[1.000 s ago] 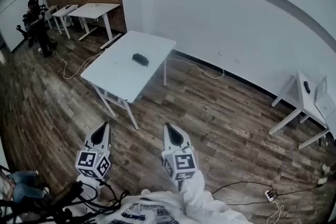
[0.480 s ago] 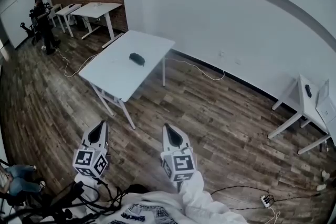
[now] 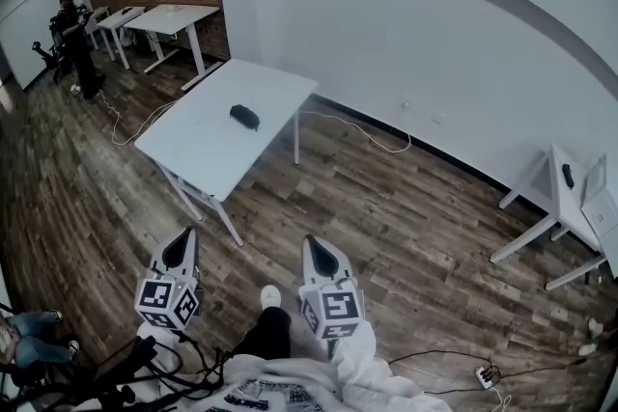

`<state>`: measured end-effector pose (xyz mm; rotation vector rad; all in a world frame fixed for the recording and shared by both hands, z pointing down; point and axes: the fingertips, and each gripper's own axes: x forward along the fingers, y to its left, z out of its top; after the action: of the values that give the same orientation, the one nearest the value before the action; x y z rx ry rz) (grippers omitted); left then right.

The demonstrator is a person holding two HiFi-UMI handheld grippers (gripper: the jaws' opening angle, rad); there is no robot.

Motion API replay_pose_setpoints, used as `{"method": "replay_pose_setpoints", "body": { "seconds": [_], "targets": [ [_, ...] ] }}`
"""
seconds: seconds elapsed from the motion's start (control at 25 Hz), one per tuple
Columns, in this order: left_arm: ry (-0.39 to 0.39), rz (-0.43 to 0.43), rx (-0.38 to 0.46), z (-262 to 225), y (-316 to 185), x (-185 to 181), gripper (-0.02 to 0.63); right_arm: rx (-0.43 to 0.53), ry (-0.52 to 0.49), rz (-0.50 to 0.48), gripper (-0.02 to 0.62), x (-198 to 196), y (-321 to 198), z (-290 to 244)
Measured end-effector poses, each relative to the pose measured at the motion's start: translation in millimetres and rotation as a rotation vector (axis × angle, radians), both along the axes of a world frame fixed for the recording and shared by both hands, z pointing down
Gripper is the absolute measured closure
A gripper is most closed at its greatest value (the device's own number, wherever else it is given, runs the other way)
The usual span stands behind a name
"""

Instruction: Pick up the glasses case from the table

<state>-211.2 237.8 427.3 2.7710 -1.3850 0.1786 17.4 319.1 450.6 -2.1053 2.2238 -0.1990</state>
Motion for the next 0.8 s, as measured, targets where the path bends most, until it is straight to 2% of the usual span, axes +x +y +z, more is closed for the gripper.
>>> {"method": "replay_pose_setpoints", "body": {
  "seconds": [0.16, 0.36, 0.6, 0.8],
  "targets": [
    [0.006, 0.018, -0.003, 8, -53, 21, 0.581, -0.028, 0.009, 0.020, 0.589, 19, -46, 9],
    [0.024, 0.039, 0.006, 8, -143, 42, 0.582, -0.055, 0.004, 0.040, 0.589, 34, -132, 18],
    [0.020, 0.053, 0.014, 8, -237, 48, 0.581, -0.060, 0.001, 0.027, 0.589, 30, -234, 19],
    [0.022, 0.042, -0.005, 13, -290, 50, 0.581, -0.085, 0.005, 0.017, 0.589, 32, -285, 23]
  ]
}}
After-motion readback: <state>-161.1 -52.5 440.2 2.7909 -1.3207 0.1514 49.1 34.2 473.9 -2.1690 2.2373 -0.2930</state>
